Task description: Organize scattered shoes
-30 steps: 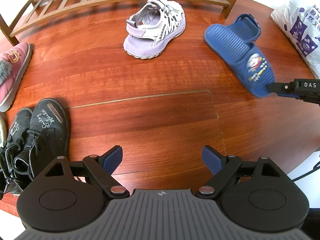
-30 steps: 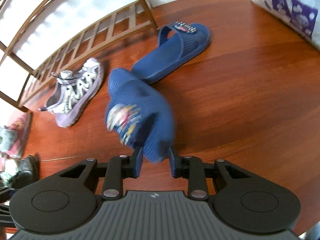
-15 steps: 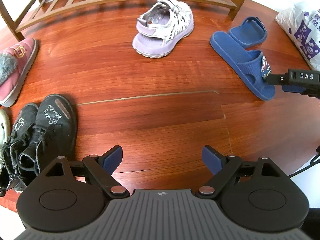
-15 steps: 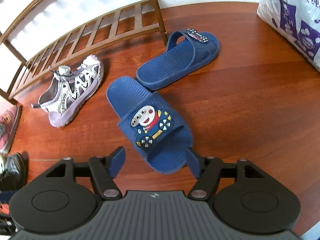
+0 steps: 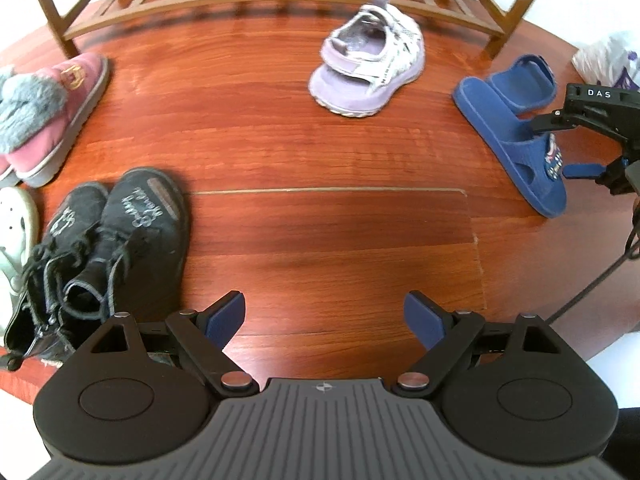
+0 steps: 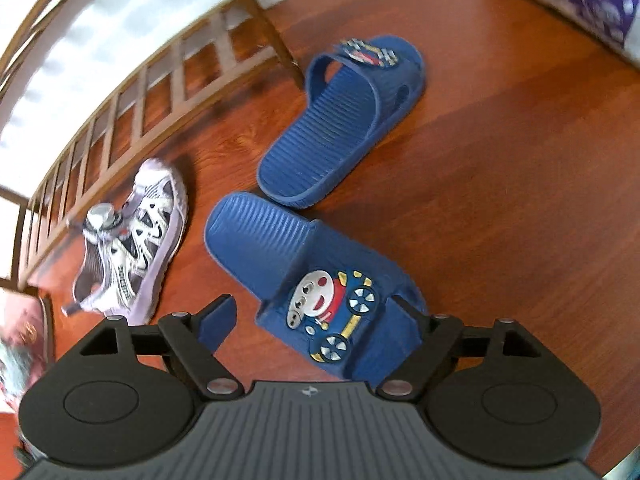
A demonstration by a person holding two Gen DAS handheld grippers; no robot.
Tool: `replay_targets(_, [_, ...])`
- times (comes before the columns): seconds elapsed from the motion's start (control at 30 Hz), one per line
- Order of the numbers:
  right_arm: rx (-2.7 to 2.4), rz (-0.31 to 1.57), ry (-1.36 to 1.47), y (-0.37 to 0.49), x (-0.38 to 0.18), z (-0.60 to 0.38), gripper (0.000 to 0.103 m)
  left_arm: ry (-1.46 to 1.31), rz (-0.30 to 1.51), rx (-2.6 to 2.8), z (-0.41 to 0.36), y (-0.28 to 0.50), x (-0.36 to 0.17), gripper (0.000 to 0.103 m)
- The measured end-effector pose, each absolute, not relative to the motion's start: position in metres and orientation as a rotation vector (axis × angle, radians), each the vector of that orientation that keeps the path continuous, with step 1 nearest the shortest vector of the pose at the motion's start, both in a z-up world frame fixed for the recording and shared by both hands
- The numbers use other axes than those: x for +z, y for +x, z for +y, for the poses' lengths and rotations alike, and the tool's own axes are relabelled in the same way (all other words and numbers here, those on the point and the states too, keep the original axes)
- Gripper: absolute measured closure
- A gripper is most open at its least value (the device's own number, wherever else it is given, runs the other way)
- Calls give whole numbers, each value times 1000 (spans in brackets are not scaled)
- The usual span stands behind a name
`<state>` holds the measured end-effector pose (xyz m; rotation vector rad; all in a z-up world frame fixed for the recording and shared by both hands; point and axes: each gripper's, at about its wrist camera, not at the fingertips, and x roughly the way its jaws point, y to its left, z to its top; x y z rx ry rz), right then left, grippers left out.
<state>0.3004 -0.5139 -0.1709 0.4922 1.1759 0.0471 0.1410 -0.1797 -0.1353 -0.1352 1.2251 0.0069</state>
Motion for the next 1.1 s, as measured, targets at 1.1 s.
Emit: replay_targets(1.1, [826,1346,-135,285,-143,-400,41,46,1129,-253,-204,135,-142,17])
